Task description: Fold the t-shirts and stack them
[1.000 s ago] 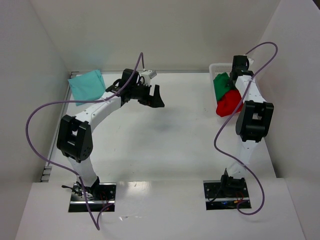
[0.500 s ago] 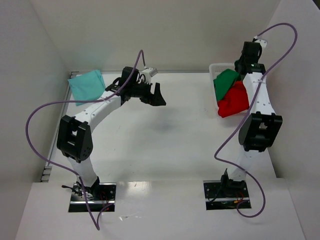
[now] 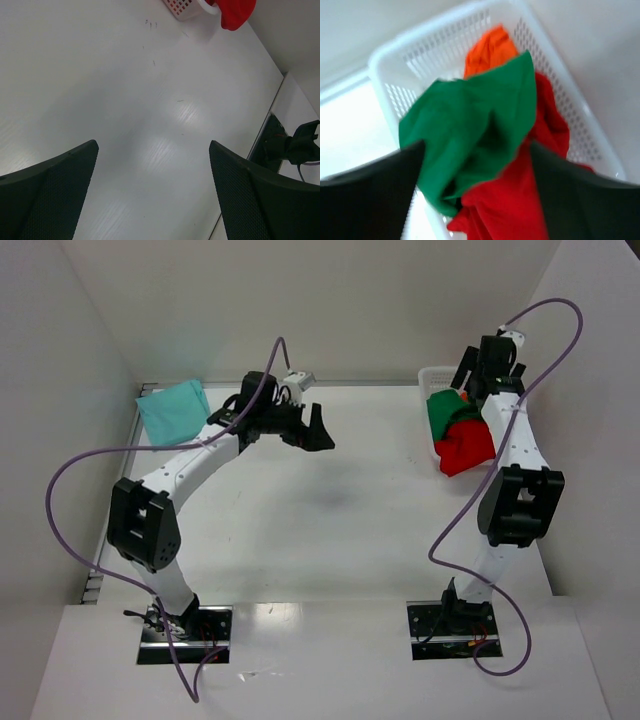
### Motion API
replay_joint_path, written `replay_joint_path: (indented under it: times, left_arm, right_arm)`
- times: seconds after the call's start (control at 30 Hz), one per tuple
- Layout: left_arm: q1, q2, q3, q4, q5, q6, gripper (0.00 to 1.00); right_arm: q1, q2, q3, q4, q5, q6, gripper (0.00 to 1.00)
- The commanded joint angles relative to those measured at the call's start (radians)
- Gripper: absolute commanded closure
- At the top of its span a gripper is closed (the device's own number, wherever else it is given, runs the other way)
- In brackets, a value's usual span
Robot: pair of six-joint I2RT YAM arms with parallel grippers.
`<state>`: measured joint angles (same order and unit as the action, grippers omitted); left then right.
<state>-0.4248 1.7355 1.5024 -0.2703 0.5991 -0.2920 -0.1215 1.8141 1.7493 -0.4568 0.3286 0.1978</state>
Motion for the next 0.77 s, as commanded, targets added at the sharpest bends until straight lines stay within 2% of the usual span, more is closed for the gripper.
replay_joint_path:
  times: [0.0, 0.27, 0.43, 0.6, 0.73]
  left_arm:
    - [-0.003, -0.051, -0.01, -0.001, -0.036, 0.01, 0.0]
    - [-0.003, -0.085, 0.005, -0.043, -0.11, 0.01, 0.0]
    - [0.008, -0.146, 0.044, -0.104, -0.289, 0.01, 0.0]
    - [0.06, -0.26, 0.01, -0.116, -0.426, 0.025, 0.0]
    - [0.072, -0.284, 0.001, -0.147, -0.519, 0.05, 0.0]
  right_arm:
    - [-0.009, -0.01, -0.027, 0.047, -0.039, -0.006, 0.0]
    - [-0.009, -0.067, 0.007, -0.046, -0.069, 0.06, 0.0]
    - [-0.009, -0.226, -0.112, 0.02, -0.071, 0.091, 0.0]
    - [-0.009, -0.285, -0.178, 0.02, -0.1, 0.091, 0.0]
    - [-0.009, -0.312, -0.221, 0.029, -0.134, 0.1, 0.0]
